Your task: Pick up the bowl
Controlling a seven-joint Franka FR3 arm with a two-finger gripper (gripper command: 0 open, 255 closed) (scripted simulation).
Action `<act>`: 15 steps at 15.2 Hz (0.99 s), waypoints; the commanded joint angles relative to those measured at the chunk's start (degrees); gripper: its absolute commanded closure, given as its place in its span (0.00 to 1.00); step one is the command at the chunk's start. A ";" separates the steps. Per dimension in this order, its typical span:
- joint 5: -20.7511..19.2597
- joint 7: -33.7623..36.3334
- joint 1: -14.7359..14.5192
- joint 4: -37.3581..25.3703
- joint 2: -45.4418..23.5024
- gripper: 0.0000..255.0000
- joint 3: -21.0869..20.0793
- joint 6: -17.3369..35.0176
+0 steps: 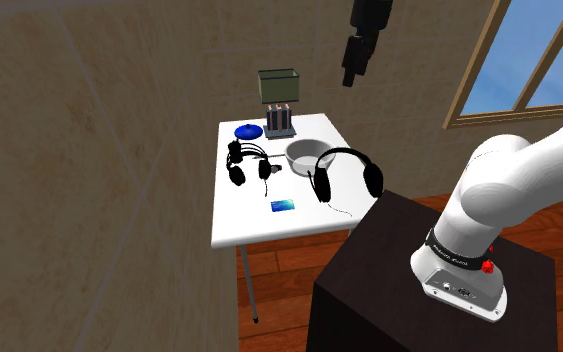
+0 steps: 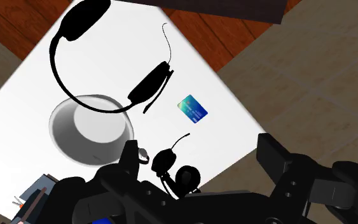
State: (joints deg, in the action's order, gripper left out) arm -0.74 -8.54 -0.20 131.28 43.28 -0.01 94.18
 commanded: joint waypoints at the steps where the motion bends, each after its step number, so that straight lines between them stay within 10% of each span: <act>1: 0.00 0.00 0.00 0.00 0.00 0.00 0.00 0.00; 15: -7.77 2.13 2.65 10.66 -17.66 0.00 -1.83 27.55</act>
State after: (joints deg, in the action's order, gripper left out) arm -7.86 -7.11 2.29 141.52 27.52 -1.45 119.36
